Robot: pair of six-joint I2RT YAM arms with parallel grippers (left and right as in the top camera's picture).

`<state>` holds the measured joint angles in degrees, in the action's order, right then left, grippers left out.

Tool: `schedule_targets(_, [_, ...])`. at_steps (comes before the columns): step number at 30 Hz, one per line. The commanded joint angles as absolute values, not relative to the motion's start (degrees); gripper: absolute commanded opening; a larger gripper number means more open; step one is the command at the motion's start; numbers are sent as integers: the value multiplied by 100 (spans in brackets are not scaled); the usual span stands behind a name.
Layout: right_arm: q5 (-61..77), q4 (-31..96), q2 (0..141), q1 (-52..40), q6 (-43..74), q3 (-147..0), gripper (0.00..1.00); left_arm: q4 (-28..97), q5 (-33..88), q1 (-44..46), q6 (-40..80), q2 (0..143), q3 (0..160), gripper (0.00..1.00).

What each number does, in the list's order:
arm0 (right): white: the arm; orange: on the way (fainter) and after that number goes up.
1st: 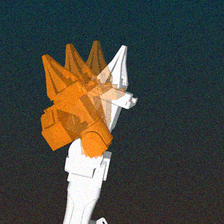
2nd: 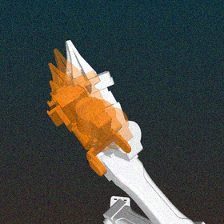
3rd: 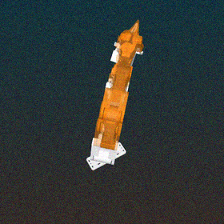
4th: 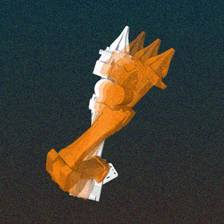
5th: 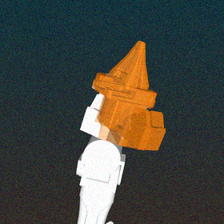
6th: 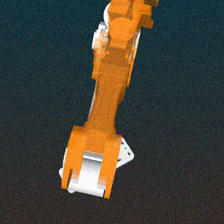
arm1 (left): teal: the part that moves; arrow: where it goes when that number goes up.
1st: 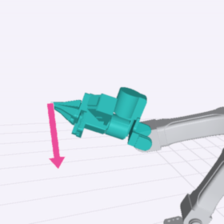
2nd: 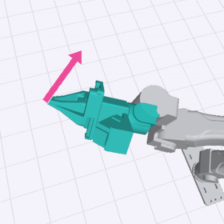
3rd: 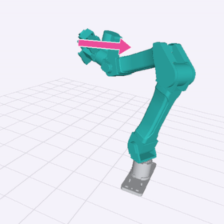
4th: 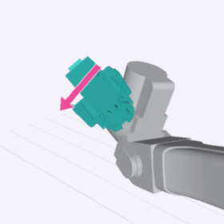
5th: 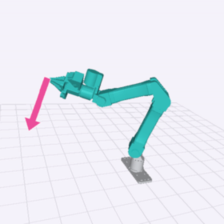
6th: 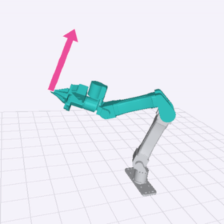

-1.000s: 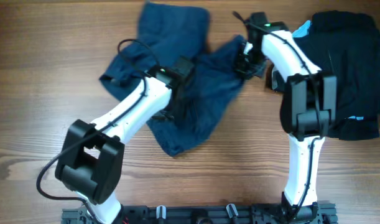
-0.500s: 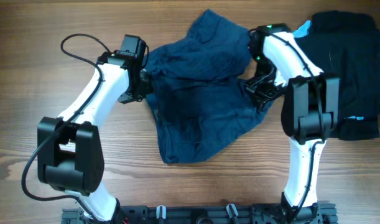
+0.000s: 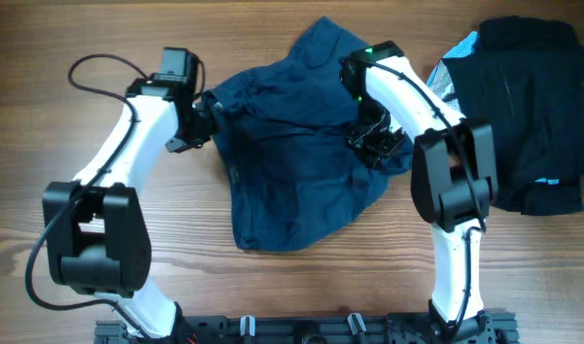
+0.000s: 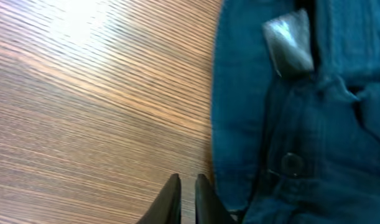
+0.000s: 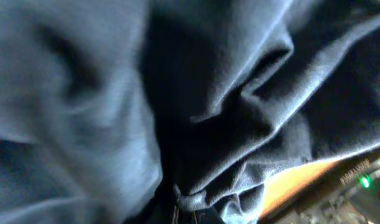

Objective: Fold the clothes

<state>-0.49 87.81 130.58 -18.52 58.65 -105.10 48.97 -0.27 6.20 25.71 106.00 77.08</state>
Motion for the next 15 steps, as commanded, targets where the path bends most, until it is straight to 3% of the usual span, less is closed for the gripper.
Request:
schedule_targets(1, [-318, 8200, 12376, -1791, 4523, -10667, 4, 4862, 252, 467, 2615, 10667, 7671, 13])
schedule_targets(2, [-152, 7865, 12173, -1791, 3767, -10667, 5, 4851, 257, 464, 2615, 10667, 7671, 16])
schedule_targets(3, [73, 7485, 11909, -1785, 2971, -10667, 62, 4792, 336, 464, 2580, 10667, 7671, 21])
schedule_targets(4, [161, 7352, 11773, -1776, 2746, -10667, 95, 4762, 392, 464, 2574, 10667, 7671, 23])
schedule_targets(5, [207, 7255, 11644, -1758, 2670, -10669, 100, 4729, 451, 464, 2574, 10667, 7671, 24])
schedule_targets(10, [202, 7087, 11187, -1588, 2276, -10669, 100, 4550, 578, 464, 2567, 10667, 7671, 33])
schedule_targets(15, [207, 6914, 11174, -1529, 1555, -10667, 100, 3951, 816, 464, 2276, 10820, 7671, 29])
